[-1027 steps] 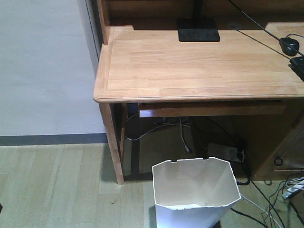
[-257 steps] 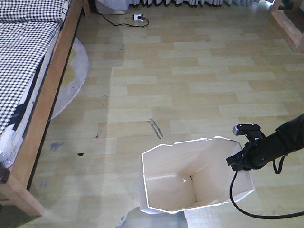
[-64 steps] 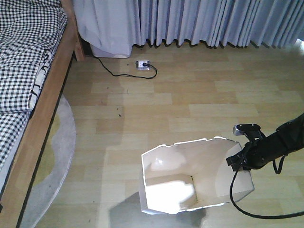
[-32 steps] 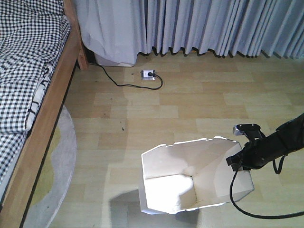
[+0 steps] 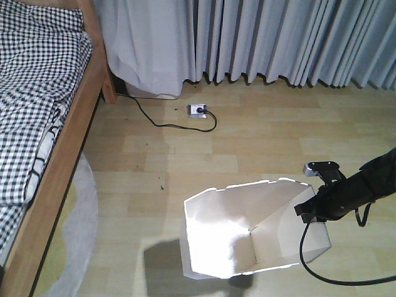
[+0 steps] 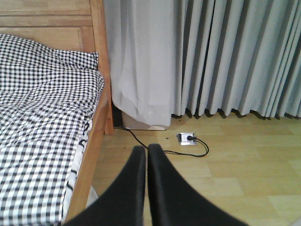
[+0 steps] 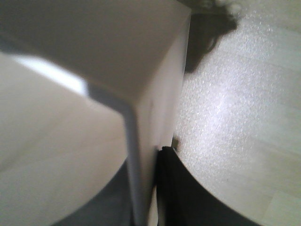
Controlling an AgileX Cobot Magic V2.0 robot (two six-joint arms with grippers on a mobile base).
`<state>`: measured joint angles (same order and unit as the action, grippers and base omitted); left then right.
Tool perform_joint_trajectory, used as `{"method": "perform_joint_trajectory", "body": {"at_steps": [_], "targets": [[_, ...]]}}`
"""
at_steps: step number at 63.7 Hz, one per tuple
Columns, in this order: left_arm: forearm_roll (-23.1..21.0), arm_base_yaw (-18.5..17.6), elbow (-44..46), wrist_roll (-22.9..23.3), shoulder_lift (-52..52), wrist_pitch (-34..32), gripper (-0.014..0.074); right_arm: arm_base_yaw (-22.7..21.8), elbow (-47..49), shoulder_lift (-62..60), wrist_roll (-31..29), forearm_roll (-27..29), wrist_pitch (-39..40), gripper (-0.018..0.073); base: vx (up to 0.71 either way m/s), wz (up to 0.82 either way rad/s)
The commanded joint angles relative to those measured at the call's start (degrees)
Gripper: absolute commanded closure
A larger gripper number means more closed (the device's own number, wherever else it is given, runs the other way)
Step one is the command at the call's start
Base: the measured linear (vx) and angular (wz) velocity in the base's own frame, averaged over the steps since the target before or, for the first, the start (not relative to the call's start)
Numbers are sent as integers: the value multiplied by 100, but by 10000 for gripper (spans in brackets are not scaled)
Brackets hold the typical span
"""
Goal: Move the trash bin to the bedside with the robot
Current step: 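Carry the bin in the right gripper while driving along the bed, then carry the bin in the right gripper toward the curtains beside the bed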
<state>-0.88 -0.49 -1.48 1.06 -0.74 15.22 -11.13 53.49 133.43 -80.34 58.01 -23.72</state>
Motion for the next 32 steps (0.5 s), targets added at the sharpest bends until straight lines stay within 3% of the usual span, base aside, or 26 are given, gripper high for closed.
{"method": "perform_joint_trajectory", "body": {"at_steps": [1, 32], "targets": [[-18, -32, -107, 25, -82, -397, 602, -16, 67, -433, -16, 263, -907, 566, 24, 1], [-18, -32, -107, 25, -82, -397, 602, -16, 67, -433, -16, 263, -884, 566, 24, 2]]}}
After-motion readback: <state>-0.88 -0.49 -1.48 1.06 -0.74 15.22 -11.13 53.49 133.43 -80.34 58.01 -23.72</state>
